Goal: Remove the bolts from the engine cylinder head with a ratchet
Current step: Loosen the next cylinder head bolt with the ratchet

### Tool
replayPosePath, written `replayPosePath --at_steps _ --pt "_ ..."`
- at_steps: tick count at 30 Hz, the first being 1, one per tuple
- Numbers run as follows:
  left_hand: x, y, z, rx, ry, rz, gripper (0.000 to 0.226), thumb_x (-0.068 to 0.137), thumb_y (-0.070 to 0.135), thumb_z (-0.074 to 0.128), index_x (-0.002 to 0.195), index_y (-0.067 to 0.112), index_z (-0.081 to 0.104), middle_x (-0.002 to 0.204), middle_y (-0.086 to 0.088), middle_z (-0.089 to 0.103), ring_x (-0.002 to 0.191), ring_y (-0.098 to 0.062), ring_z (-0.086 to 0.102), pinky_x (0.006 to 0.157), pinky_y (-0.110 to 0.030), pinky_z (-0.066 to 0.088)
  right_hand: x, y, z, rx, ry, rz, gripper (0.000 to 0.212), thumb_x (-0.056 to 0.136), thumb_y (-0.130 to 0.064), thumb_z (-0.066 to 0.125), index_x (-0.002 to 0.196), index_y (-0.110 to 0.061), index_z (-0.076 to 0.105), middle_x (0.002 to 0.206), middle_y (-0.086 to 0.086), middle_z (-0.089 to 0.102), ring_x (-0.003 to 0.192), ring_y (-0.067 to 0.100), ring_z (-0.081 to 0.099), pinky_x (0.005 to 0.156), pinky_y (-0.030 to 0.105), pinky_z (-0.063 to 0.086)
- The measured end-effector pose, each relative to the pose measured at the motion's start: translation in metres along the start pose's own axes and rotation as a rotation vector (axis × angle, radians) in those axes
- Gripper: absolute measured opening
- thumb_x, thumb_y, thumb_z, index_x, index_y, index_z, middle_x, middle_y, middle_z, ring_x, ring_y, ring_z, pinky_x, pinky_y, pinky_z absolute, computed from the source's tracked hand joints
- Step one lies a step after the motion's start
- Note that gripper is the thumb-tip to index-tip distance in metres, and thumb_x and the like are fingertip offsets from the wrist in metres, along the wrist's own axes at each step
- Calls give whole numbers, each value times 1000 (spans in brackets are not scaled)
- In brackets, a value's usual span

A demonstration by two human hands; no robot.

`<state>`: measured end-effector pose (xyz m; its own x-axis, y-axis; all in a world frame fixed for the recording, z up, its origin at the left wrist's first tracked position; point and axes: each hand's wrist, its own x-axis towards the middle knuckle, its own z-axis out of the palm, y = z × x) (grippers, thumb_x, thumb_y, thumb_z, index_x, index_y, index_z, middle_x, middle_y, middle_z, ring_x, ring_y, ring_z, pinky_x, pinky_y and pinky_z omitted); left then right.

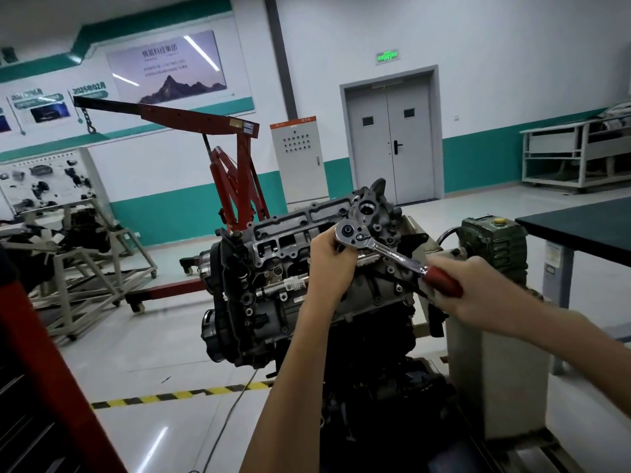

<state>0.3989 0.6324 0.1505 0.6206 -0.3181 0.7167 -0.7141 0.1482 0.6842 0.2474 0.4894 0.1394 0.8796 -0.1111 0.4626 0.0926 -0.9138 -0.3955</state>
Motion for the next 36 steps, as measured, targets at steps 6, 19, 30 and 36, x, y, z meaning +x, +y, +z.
replayPosePath --at_steps 6,19,30,36 --pt "-6 -2 8 -82 83 12 40 92 16 63 56 19 45 54 16 41 56 -3 35 56 -18 33 -30 -76 101 614 272 222 27 72 0 63 74 -22 49 50 -6 46 39 3 43 40 10 33" --pt "0 0 -2 -30 -9 26 54 90 2 60 51 32 36 46 16 35 50 -2 26 50 -19 25 2 -4 -10 -67 -29 -38 19 78 -4 64 85 -17 53 64 0 56 51 11 53 54 24 48" --pt "-3 -5 3 -74 35 23 48 91 13 64 53 30 42 54 17 39 58 -4 33 59 -20 34 -24 -104 131 769 306 261 23 75 -1 60 82 -21 50 58 2 50 41 6 45 42 14 38" --pt "-2 -4 1 -44 24 9 50 91 13 63 53 27 35 50 16 35 54 -5 34 56 -20 34 -26 -40 62 353 70 99 30 73 0 63 79 -26 50 55 -5 49 41 4 45 43 11 36"
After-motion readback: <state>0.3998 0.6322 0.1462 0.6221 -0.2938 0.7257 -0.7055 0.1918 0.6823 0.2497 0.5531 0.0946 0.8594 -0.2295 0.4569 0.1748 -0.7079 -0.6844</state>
